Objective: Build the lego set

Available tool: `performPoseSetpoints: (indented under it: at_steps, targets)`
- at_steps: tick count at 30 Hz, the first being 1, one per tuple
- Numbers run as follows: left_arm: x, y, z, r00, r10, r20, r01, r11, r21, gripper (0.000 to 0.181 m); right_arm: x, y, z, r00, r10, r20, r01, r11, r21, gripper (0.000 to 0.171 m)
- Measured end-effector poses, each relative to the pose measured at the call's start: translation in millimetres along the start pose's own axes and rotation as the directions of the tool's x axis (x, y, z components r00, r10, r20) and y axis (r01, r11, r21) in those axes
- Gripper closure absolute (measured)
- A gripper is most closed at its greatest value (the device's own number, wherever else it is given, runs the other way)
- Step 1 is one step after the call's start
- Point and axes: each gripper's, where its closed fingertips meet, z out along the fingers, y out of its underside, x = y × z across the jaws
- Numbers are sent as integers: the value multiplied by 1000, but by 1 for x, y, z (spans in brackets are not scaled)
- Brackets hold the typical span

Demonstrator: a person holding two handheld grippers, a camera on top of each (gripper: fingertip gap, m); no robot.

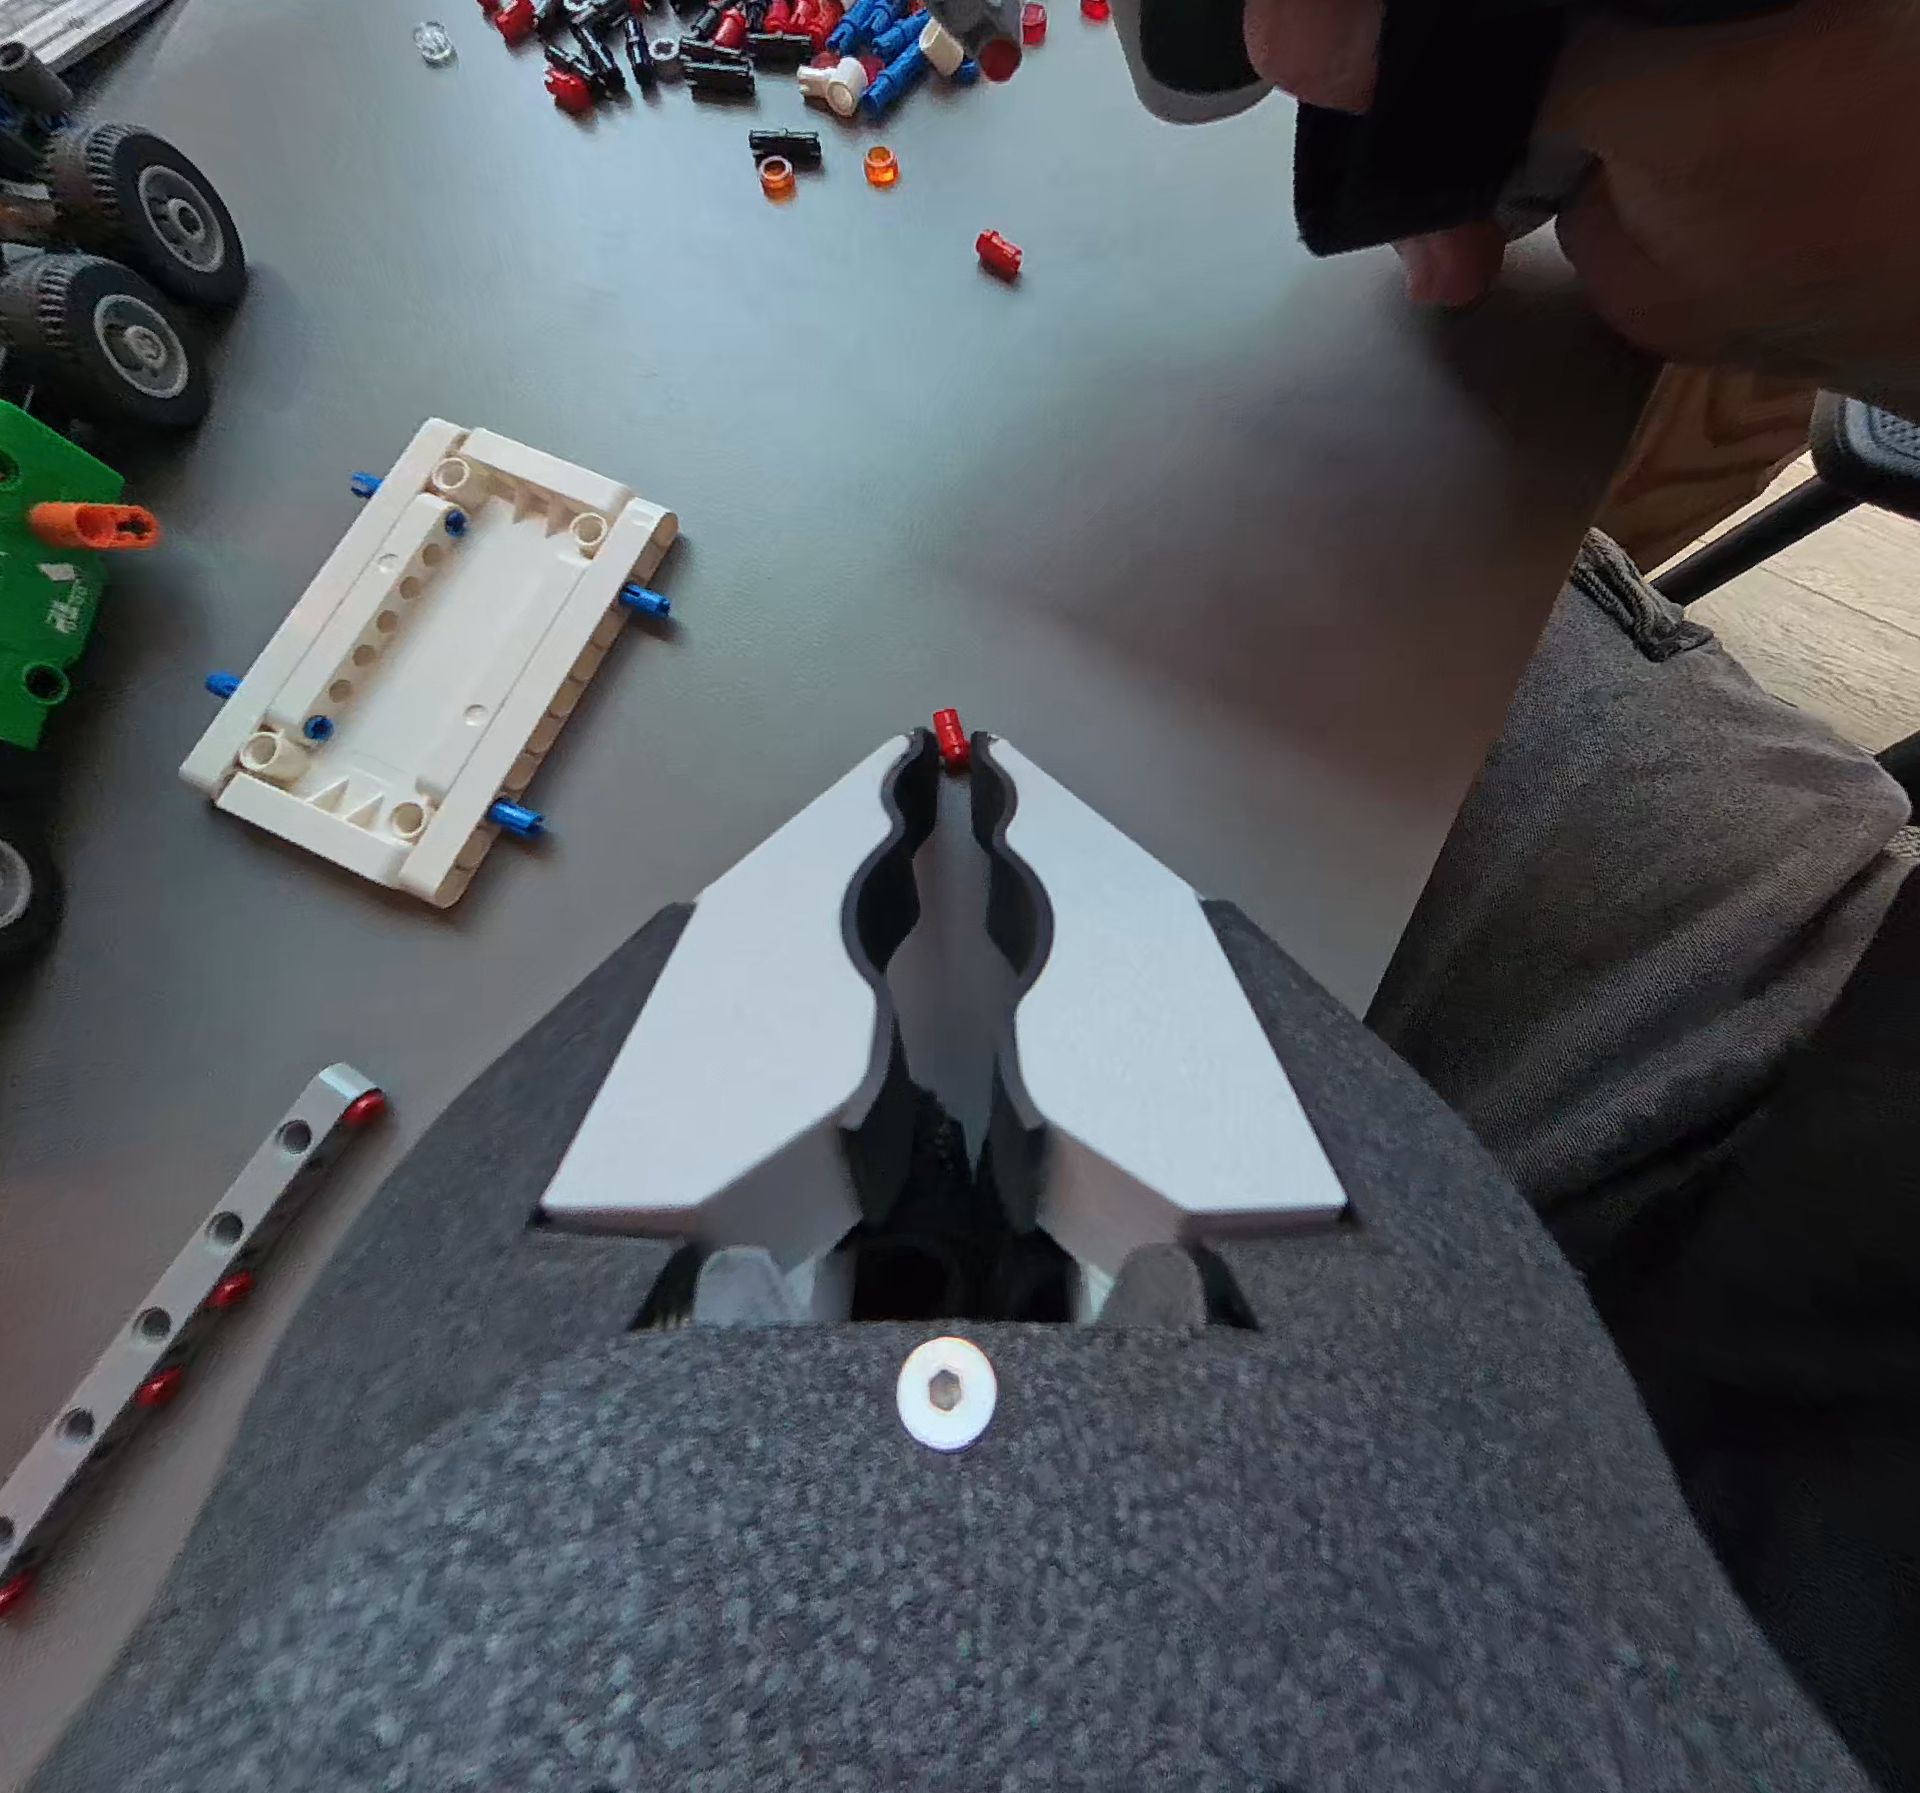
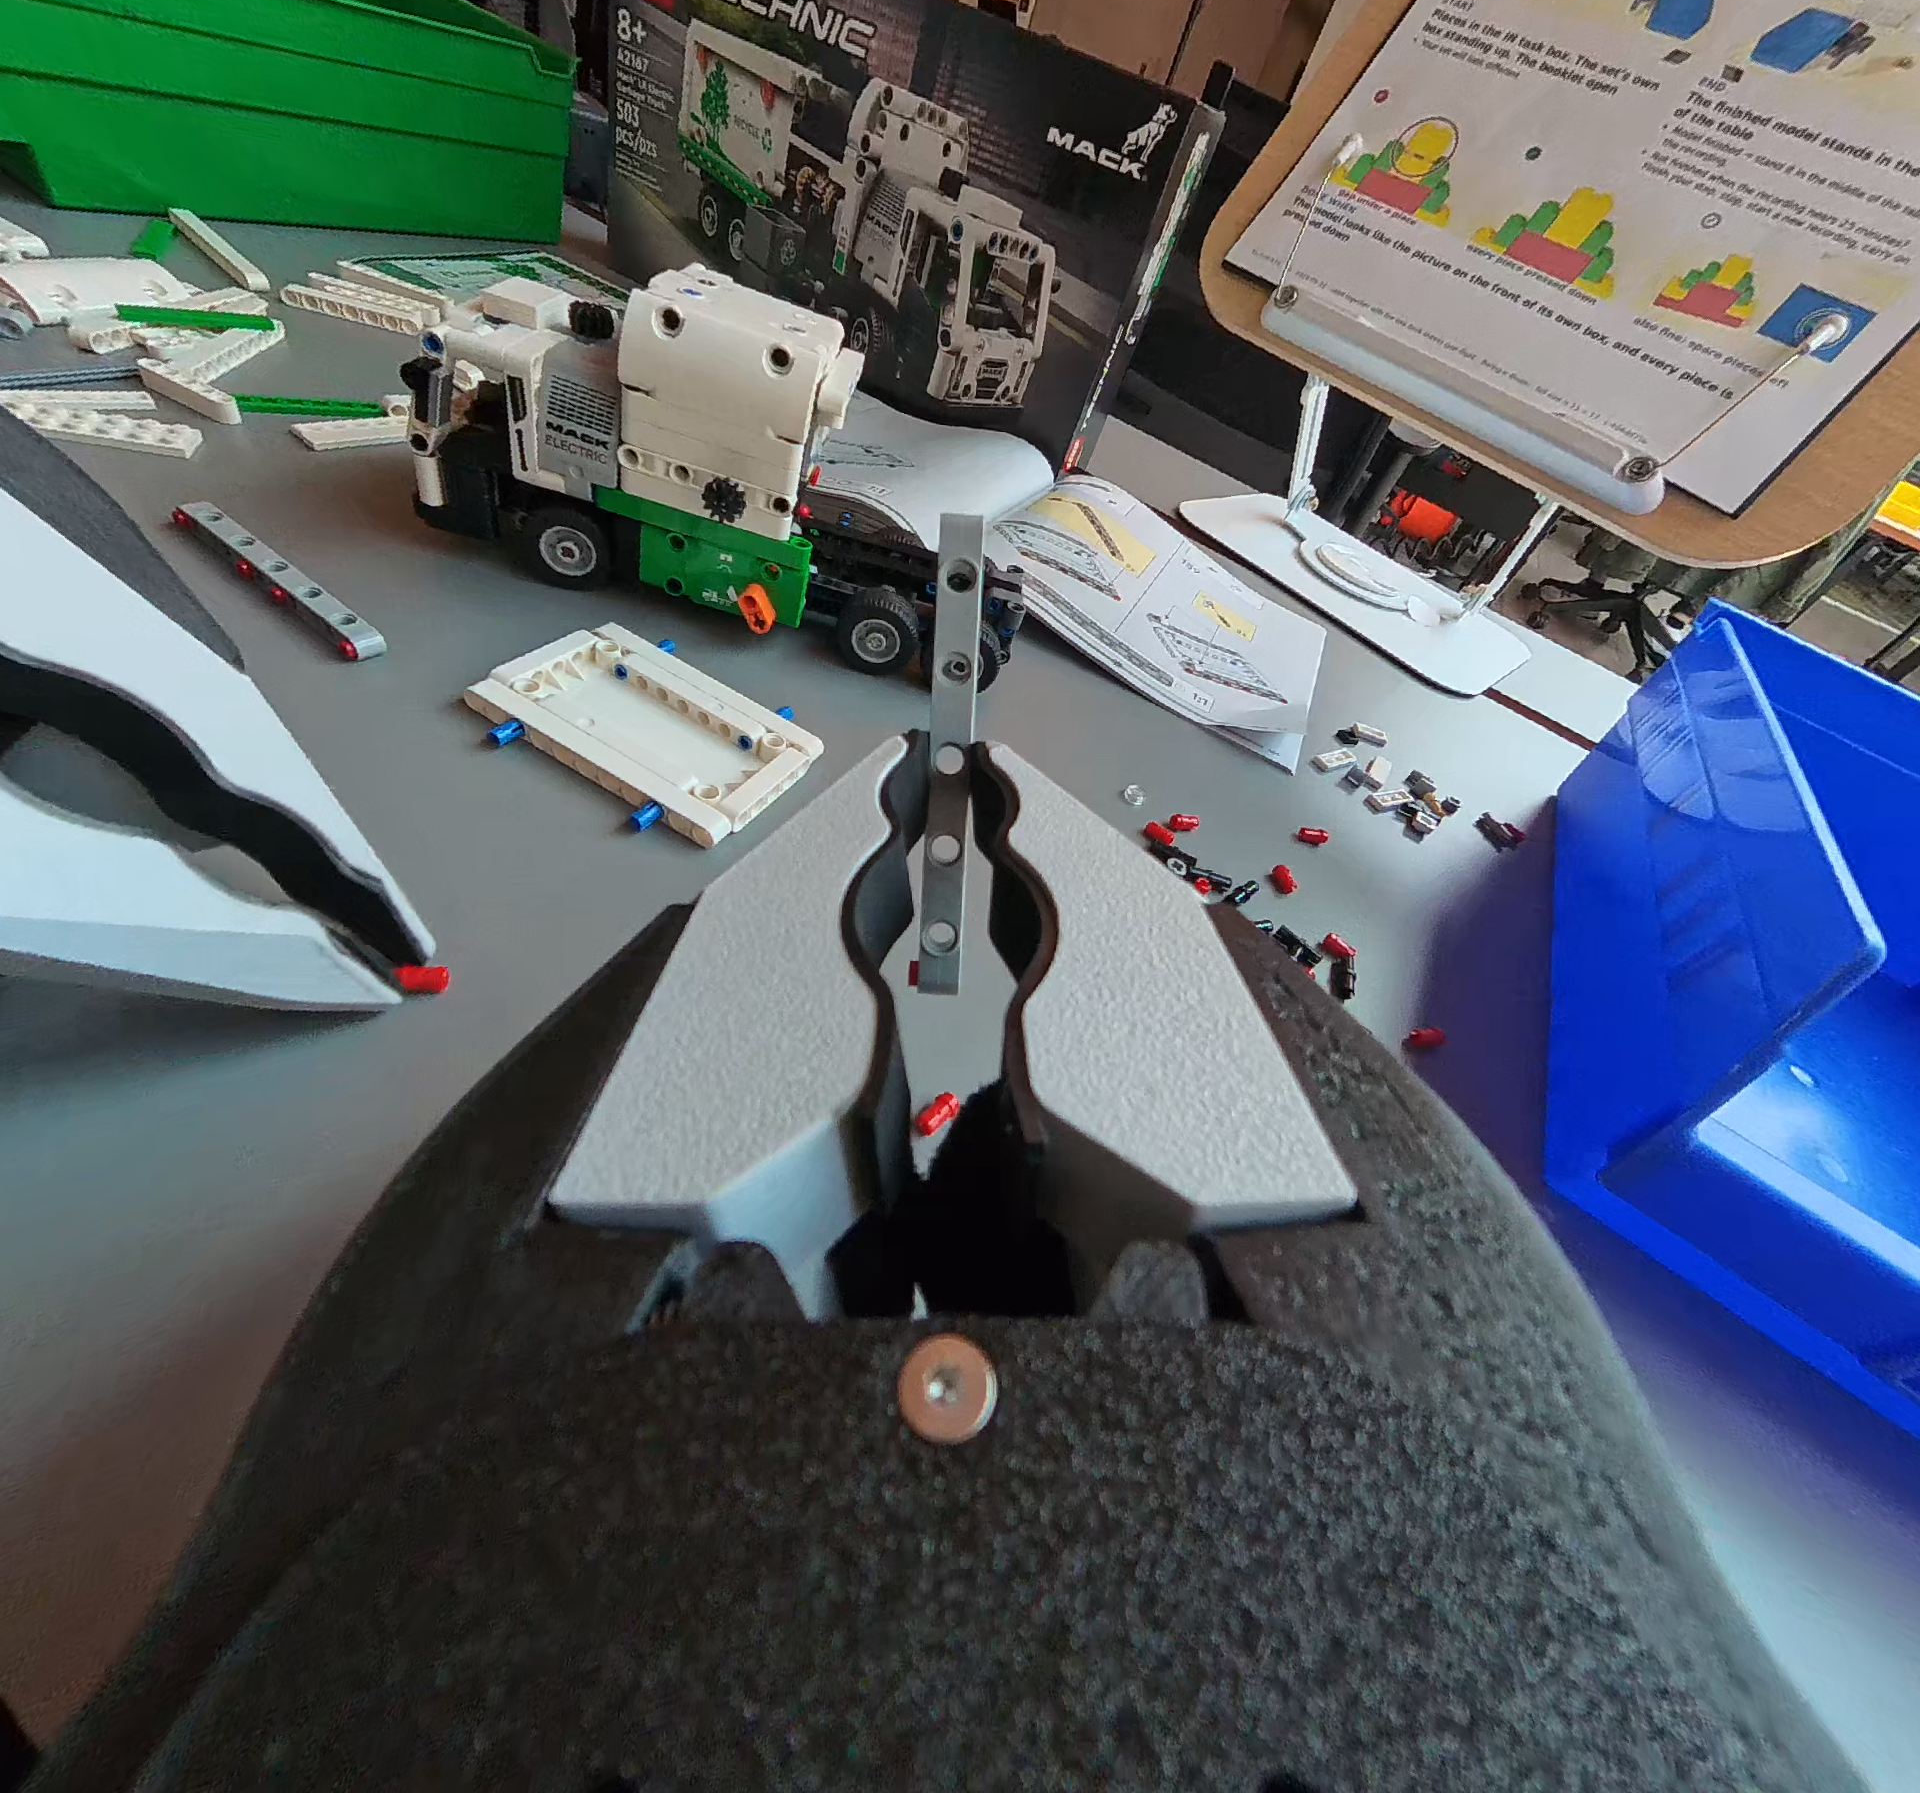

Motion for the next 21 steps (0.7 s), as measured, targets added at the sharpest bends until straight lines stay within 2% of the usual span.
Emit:
performPoseSetpoints:
  at_steps: [1, 8, 10, 12, 14, 17, 21]
  targets:
    - [0, 0, 0, 1000, 0, -4, 0, 1000, 0, 177, 0, 0, 0, 1000, -1, 1, 1, 1000, -1, 164]
    - [-1, -6, 1, 998, 67, -7, -67, 997, 25, 178, -3, 0, 0, 1000, -16, 8, 16, 1000, 0, 164]
    - [-3, -20, -4, 995, 99, -10, -97, 989, 109, 178, -11, -4, 0, 998, -6, 60, 5, 1000, 18, 164]
    - [-5, -36, -10, 994, 96, -51, -84, 975, 208, 178, -30, -12, -3, 985, 32, 170, -39, 998, 41, 164]
    - [-9, -46, -16, 993, 79, -93, -50, 959, 280, 178, -48, -11, -2, 966, 77, 246, -80, 997, 0, 164]
    - [-20, -55, -24, 995, 71, -70, -42, 936, 349, 178, -53, -6, 3, 968, 56, 246, -49, 998, -33, 165]
    - [-17, -60, -28, 994, 53, -100, -10, 921, 389, 178, -63, -2, 5, 950, 120, 288, -94, 990, -103, 165]
